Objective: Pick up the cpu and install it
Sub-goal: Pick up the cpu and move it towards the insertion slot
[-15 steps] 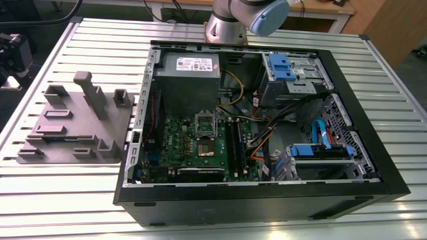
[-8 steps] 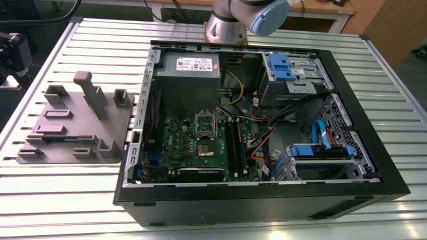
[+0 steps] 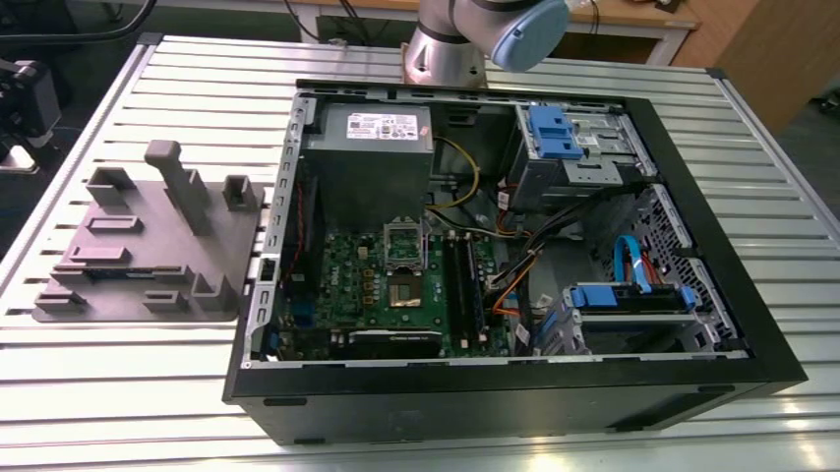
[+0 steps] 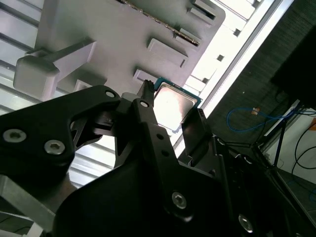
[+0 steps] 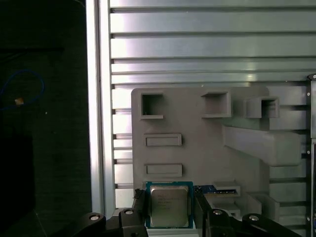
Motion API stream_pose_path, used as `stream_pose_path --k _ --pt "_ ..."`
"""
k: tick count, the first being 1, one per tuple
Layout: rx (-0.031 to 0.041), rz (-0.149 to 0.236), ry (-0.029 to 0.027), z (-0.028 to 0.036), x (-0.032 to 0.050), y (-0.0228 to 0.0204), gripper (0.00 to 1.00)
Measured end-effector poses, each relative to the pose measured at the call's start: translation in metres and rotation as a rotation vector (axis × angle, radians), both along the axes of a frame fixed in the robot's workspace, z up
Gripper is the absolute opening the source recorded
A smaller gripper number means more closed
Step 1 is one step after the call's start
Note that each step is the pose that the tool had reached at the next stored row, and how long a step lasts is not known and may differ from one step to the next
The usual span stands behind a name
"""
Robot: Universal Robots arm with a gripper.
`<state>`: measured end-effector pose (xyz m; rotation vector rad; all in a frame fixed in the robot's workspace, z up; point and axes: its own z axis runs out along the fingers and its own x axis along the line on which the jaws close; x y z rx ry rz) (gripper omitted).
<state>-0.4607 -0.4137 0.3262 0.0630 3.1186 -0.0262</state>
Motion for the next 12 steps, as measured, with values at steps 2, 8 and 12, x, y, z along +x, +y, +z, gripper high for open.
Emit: stream_pose_path --k 2,8,12 --pt "0.0000 0.000 0.0000 0.0011 0.0000 0.0000 0.47" --pt "0.0000 0.000 -0.0001 0.0026 0.0000 0.0000 0.47" --pt "0.0000 0.000 -0.0001 0.0029 0.0000 0.0000 0.47"
